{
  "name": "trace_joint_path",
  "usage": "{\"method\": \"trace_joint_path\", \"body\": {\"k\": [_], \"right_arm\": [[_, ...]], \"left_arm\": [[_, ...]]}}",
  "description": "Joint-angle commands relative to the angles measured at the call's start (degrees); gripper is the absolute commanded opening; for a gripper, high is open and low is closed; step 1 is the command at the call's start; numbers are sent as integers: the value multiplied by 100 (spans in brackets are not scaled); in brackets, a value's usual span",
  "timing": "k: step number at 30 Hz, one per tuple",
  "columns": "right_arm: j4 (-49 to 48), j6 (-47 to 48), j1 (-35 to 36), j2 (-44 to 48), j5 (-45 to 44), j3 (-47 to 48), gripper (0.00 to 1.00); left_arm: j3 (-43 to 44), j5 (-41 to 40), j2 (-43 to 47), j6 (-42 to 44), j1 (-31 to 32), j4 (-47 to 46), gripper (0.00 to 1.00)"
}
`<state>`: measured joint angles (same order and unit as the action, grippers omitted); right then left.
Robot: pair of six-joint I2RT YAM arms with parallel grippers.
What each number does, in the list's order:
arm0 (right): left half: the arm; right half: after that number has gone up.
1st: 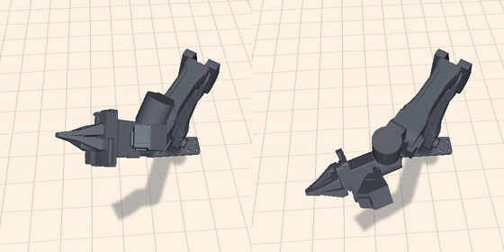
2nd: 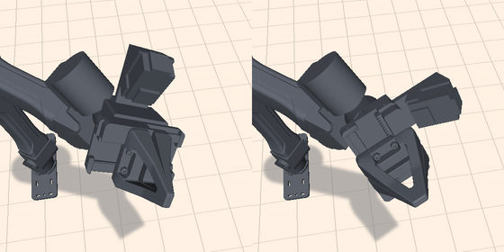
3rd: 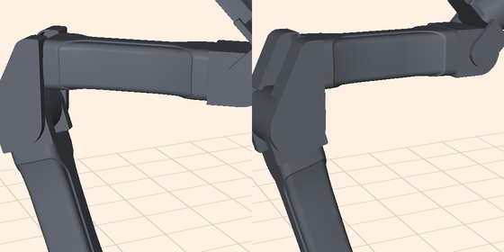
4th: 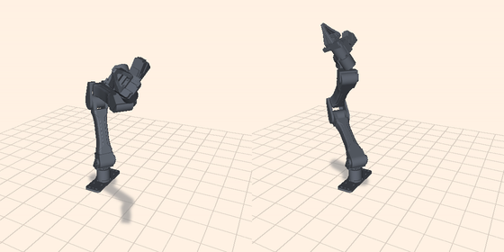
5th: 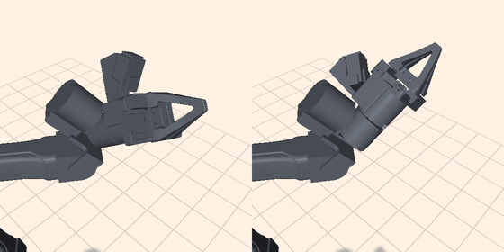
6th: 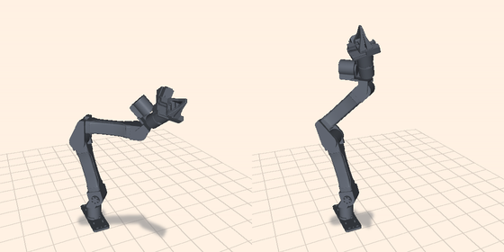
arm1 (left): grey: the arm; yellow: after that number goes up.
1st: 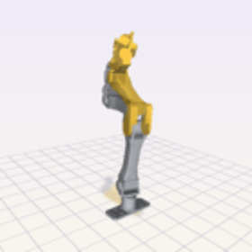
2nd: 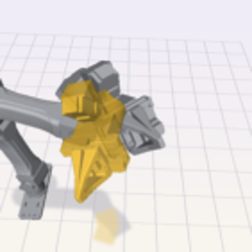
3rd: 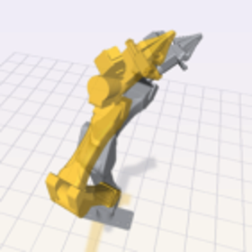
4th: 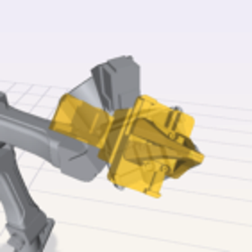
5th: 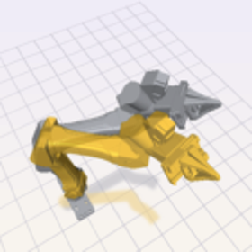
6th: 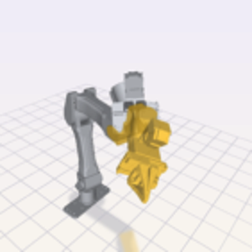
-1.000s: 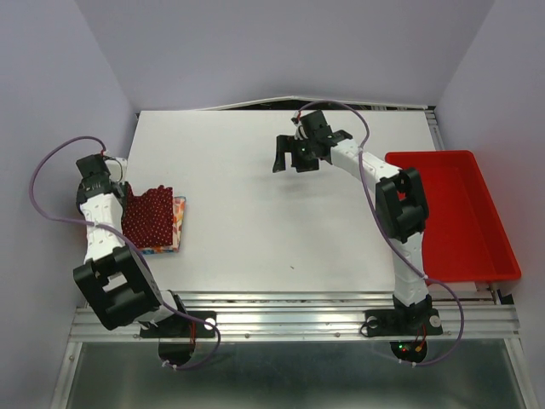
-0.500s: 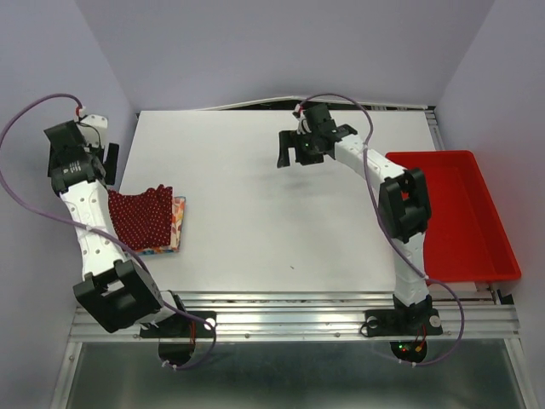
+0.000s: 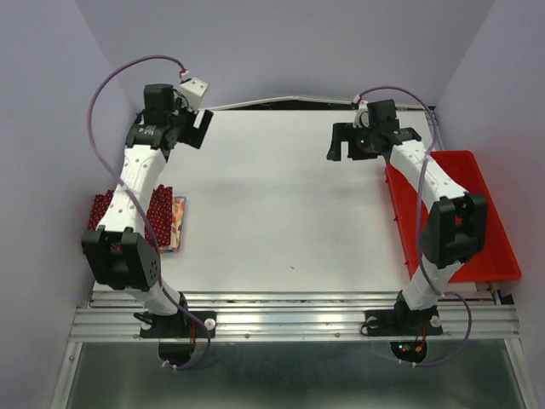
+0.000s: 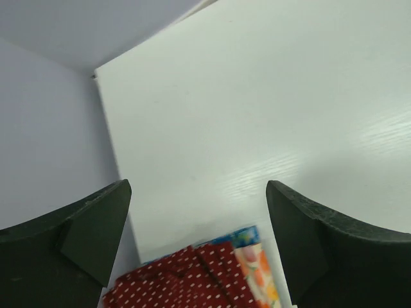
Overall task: Fold and stack the skirts
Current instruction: Neatly place the folded skirt to the corner
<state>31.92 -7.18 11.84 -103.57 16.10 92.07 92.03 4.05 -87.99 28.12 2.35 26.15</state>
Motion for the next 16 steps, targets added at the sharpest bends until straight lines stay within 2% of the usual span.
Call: {"method": "trace_joint_path", "body": {"k": [1, 5, 9, 16], "right_arm": [[-238, 375, 144, 530, 183, -812, 100], [-599, 296, 144, 899, 796, -1823, 100], [-1073, 278, 144, 1285, 1246, -2745, 100], [-1153, 305, 266, 1392, 1308, -2862, 100]], "left_arm": [[-113, 395, -271, -719, 746, -566, 99], [-1045, 456, -254, -896, 1390, -1191, 99], [-2072, 701, -97, -1001, 1725, -1534, 99], [-2549, 676, 176, -1045, 1839, -1675, 99]]}}
